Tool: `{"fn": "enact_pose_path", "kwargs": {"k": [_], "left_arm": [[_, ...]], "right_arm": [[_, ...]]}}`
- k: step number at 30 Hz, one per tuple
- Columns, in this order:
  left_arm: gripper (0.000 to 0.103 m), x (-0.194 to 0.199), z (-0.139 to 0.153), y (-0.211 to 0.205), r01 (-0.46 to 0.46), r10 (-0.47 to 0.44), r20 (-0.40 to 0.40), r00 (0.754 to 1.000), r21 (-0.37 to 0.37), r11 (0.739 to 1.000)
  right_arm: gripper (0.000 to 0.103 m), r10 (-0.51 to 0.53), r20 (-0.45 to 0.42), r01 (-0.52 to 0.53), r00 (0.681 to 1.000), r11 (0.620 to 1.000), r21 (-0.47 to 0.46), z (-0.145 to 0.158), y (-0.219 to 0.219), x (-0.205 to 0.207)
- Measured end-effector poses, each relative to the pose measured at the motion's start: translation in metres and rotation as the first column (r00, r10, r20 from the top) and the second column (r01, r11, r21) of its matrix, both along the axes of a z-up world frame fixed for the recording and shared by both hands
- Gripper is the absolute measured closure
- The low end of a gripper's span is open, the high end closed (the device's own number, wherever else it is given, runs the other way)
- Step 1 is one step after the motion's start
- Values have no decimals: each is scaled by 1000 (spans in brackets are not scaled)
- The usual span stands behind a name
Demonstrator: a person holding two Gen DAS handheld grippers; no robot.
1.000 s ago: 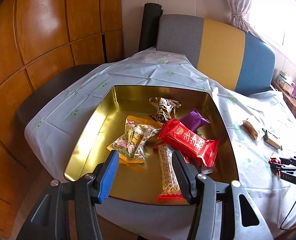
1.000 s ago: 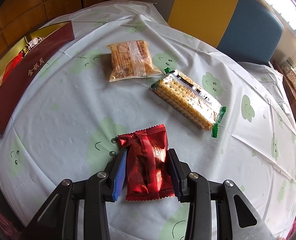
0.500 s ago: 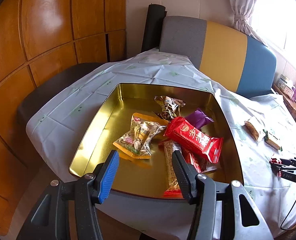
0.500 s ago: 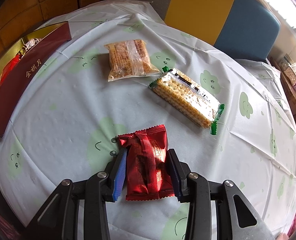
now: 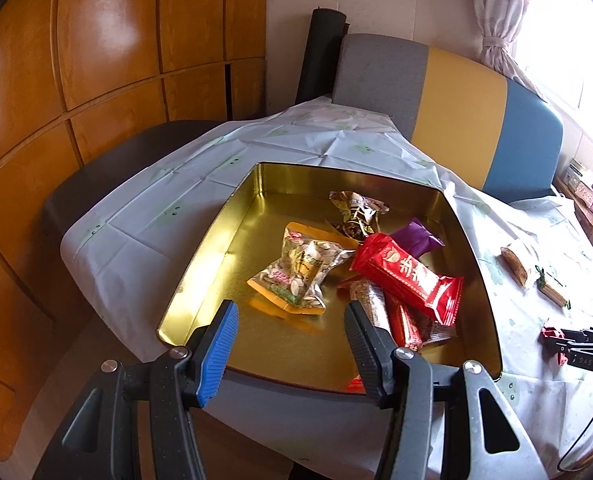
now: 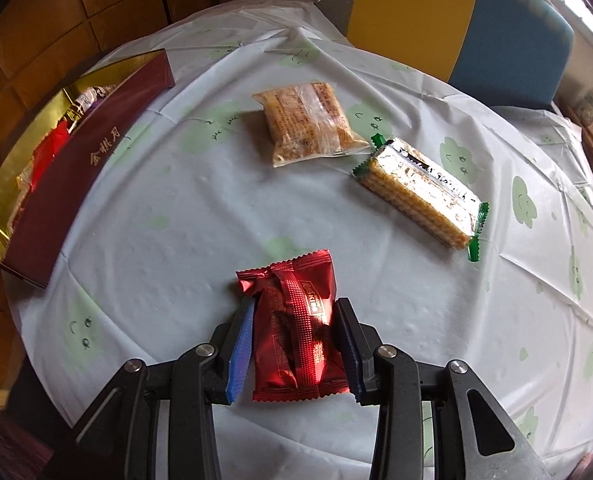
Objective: Organize snacks
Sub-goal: 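Withdraw the left gripper from the tin while the right holds the red foil snack, then carry the red foil snack into the gold tin and release it with the right gripper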
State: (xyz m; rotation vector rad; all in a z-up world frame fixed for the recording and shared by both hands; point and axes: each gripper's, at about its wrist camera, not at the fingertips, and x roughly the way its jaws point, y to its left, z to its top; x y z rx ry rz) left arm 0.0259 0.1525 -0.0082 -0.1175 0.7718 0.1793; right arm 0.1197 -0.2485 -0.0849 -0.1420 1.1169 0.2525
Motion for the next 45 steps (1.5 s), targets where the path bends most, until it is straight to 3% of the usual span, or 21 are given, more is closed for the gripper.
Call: {"fn": "enact_pose_path", "kwargs": {"k": [5,11,23,32,41,44,45], "left_arm": [[47,-2,2,8,-31,31,7,999,-7,999],[47,-3,2,15,-49,49,3,999,-16,999],[47,-6,4,20,-44,44,16,999,-13,999],[47,-7,2,26,-48,49,18,999,-24,999],[47,-6,-2,31,-53,54,7,999,-33,998],[47,-6,-3,32,-56,57,6,998,-36,998],[47,-5,-4,33,-58,59,6,998,-36,998]], "right_arm": [[63,24,30,-27,999,996,91,17,17,-5],[63,118,78,-128,990,982,140,43,63,-14],[63,323,170,-352,931,919,179,82,164,-26],[63,445,118,-460,888,868,185,65,226,-26],[62,483,27,-482,875,867,127,27,277,-12],[53,474,12,-470,880,868,161,22,278,-10],[42,472,17,-468,881,866,176,23,276,-10]]}}
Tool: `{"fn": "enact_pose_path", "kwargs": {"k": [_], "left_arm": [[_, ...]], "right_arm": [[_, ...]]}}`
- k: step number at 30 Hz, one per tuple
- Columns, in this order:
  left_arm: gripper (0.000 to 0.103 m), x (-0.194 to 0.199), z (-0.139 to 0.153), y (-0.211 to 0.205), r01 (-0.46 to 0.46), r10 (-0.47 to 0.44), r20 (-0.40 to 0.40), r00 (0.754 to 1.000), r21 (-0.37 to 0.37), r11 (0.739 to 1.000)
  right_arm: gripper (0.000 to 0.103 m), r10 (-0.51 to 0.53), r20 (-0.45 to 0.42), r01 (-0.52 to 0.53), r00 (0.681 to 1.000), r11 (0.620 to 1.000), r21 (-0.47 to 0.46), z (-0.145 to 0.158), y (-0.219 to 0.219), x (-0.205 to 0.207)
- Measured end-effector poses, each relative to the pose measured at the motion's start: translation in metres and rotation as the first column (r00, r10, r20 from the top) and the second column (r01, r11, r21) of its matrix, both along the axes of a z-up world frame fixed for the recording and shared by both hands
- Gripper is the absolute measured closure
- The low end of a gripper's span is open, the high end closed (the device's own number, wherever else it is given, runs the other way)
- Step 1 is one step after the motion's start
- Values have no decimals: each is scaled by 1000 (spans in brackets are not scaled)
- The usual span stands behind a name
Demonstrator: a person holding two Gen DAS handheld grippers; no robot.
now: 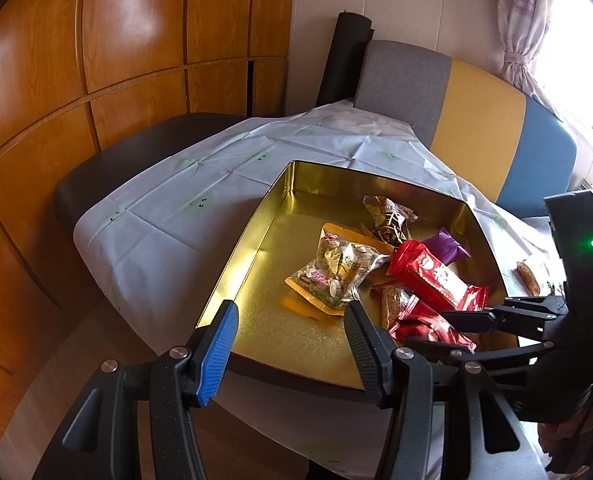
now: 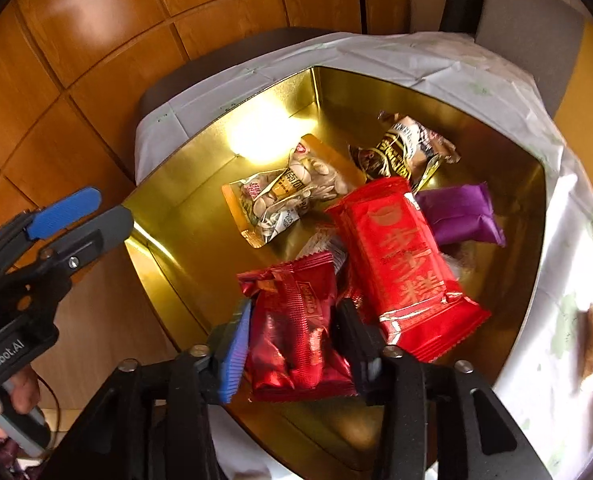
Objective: Organize snacks
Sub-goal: 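Carry the red foil snack into the gold tin and release it with the right gripper, then withdraw both grippers from the tin back over the table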
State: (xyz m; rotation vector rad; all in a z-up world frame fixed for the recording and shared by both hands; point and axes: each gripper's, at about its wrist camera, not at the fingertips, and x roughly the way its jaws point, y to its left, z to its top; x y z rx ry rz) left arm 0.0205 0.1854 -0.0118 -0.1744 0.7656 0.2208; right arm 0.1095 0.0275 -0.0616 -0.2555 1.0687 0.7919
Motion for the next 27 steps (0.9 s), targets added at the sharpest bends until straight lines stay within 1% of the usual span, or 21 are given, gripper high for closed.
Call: {"fn": "enact_pose_path", "kwargs": {"k": [1,2,7,13,24,27], "left_arm": [[47,0,0,0,-2,2,0,1000,-1,1000],[47,0,-1,1,-4,4,0,1000,-2,1000],[47,1,-2,0,-4,4,-3,1000,2,1000],[47,-2,4,-5,3,-4,11,1000,31,1000],[47,-4,12,-19,41,-42,26,999,53,998],[47,-4,14,-24,52,-54,27,998,58,997]], "right_arm": [[34,-2,4,2,1000,1000,12,1,-2,-1],[33,-4,9,4,1000,1000,23,3,-3,-1],[33,-18,31,17,999,999,41,11,-11,-5],[33,-57,65,51,996,996,79,23,-27,-10],[33,-171,121,153,978,977,150,49,-80,-13],[33,-204,133,183,970,971,153,52,-98,-13]]}}
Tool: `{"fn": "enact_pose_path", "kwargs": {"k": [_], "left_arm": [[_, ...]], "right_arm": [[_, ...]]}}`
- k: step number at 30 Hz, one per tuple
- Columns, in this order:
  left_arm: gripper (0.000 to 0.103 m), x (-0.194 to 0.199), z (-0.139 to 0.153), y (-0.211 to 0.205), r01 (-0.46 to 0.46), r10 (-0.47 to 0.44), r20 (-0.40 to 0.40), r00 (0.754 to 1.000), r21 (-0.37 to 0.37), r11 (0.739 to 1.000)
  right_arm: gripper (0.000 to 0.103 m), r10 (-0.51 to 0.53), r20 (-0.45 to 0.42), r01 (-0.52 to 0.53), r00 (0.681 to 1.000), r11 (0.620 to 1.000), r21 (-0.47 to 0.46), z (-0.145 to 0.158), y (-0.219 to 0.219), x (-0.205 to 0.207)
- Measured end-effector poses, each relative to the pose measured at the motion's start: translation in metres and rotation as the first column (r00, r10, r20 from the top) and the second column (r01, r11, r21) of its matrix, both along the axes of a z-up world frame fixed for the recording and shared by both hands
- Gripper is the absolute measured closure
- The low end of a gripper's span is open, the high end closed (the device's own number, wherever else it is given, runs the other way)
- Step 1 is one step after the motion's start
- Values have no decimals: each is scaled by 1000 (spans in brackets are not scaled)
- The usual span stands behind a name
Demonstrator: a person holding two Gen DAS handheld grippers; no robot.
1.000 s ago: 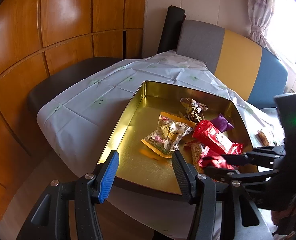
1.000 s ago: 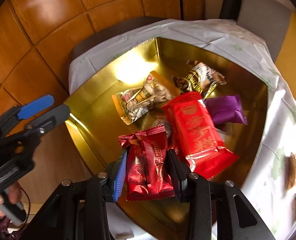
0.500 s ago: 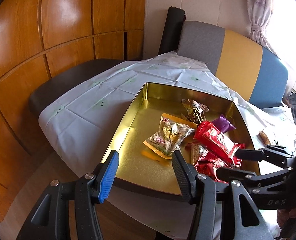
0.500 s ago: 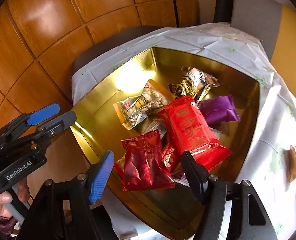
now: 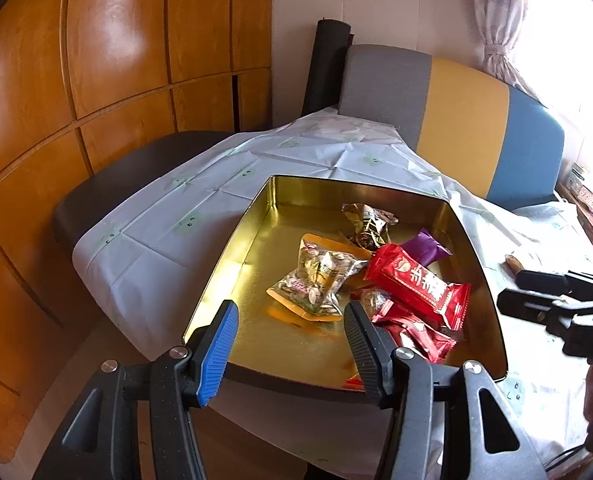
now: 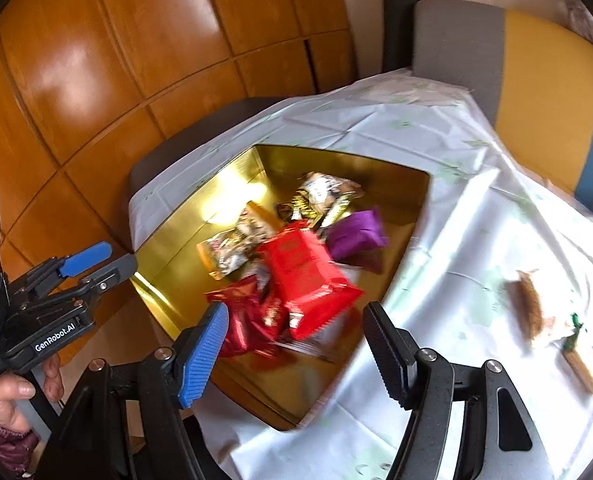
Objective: Organize snacks
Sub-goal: 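Withdraw both grippers from the tin back over the table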
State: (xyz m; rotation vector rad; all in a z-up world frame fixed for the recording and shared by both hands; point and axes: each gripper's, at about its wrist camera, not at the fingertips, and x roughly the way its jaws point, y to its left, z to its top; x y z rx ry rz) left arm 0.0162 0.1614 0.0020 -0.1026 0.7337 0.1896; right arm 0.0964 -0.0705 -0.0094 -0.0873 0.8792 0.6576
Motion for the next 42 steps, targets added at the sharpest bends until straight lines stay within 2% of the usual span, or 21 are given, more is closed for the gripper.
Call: {"fn": "enact_pose_path", "kwargs": {"k": [10,19,26,29,32,36,42], "left_arm": [[47,-1,7,-18,56,-56,11,998,18,998],[47,4,14,-51,161,-162,10,987,46,986],[47,14,20,-78,220,-220,3,975,47,974],[47,20,22,-90,249,-249,-7,968,44,967],[47,24,25,-107,298,-297,-22,955,59,953],[47,27,25,-135,366,-364,-38,930,87,926],[47,33,30,-174,466,-464,-49,885,69,882]], "right_arm": [[32,-155,23,156,988,986,-53,3,-83,5],[28,-312,38,314,949,935,-165,-1,-175,15],[27,-489,19,479,872,846,-233,-22,-253,25],[27,-576,-4,562,817,799,-214,-31,-283,25],[27,-664,-42,644,747,737,-205,-34,-307,30],[27,-727,-74,712,683,684,-159,-31,-327,30],[22,-765,-75,753,640,643,-141,-25,-335,26]]}}
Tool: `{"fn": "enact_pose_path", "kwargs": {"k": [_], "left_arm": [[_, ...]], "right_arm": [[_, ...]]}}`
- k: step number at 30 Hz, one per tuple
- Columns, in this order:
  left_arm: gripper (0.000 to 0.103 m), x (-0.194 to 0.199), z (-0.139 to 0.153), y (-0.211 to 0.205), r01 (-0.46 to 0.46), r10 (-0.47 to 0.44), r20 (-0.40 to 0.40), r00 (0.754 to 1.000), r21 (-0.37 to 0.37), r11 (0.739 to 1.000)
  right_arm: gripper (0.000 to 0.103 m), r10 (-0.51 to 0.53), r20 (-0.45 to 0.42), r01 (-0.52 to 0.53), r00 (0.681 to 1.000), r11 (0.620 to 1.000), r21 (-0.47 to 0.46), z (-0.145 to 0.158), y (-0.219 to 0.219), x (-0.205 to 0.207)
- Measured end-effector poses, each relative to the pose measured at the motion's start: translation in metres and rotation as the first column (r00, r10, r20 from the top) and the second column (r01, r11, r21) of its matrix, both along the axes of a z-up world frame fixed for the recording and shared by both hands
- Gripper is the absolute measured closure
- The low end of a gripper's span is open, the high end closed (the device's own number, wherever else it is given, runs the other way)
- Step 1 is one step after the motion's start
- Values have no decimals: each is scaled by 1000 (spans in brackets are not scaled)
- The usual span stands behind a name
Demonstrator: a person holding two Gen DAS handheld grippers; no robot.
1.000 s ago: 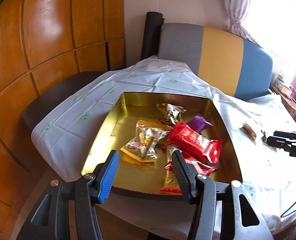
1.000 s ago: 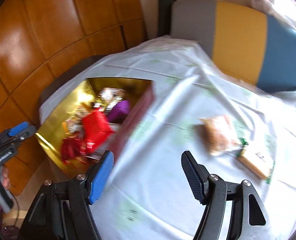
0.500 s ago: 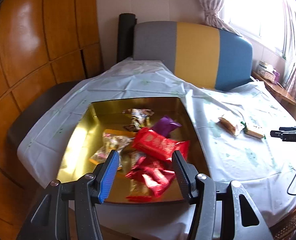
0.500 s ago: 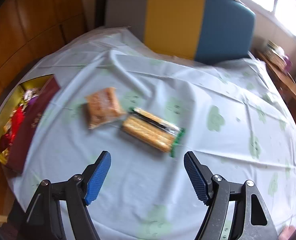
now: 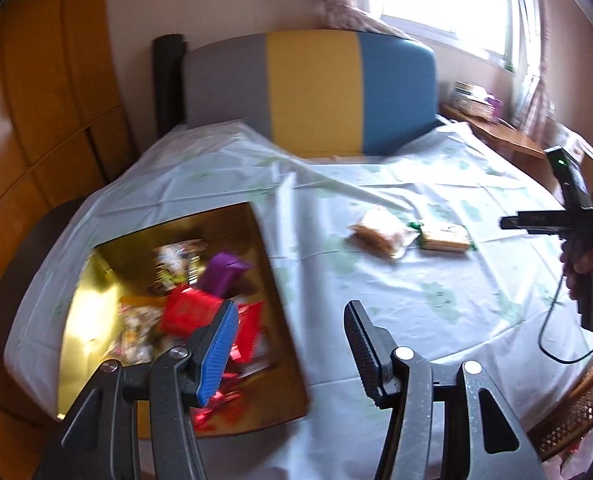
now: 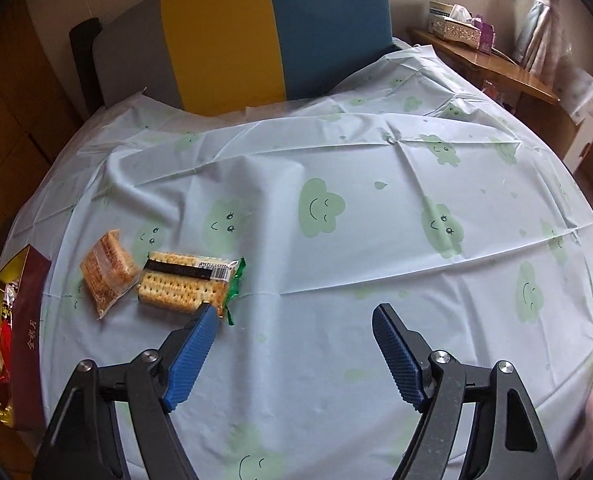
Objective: Organize snacks
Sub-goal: 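Withdraw both grippers from the tin back over the table, then grasp the clear bag of orange cake with the left gripper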
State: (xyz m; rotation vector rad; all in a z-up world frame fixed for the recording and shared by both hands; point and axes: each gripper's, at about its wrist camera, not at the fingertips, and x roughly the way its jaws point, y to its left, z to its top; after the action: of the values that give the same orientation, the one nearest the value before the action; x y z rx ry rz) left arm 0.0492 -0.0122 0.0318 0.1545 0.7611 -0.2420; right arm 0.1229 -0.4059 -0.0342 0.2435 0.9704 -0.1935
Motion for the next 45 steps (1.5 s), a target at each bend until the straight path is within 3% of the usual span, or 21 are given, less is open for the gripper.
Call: {"fn": "enact_pose_path", "kwargs": {"k": [10,30,39,45], "left_arm": [[47,12,-6,-47,95,-94,-49,994,1,996],[47,66,-22,-85,115,-123,-190,974,-54,992],[47,118,-44,-114,54,-97,-319,943,-142,988],[47,164,-76,-122,-74,-33,-456,889,-215,974]], "right_arm": [[20,-24,12,24,1000,1000,9,3,-3,-1],[20,-10,26,9,1000,1000,18,8,1,-3],[20,11,27,-12,1000,999,33,9,5,-2],[20,22,22,-24,1000,998,50,7,7,-1]]}}
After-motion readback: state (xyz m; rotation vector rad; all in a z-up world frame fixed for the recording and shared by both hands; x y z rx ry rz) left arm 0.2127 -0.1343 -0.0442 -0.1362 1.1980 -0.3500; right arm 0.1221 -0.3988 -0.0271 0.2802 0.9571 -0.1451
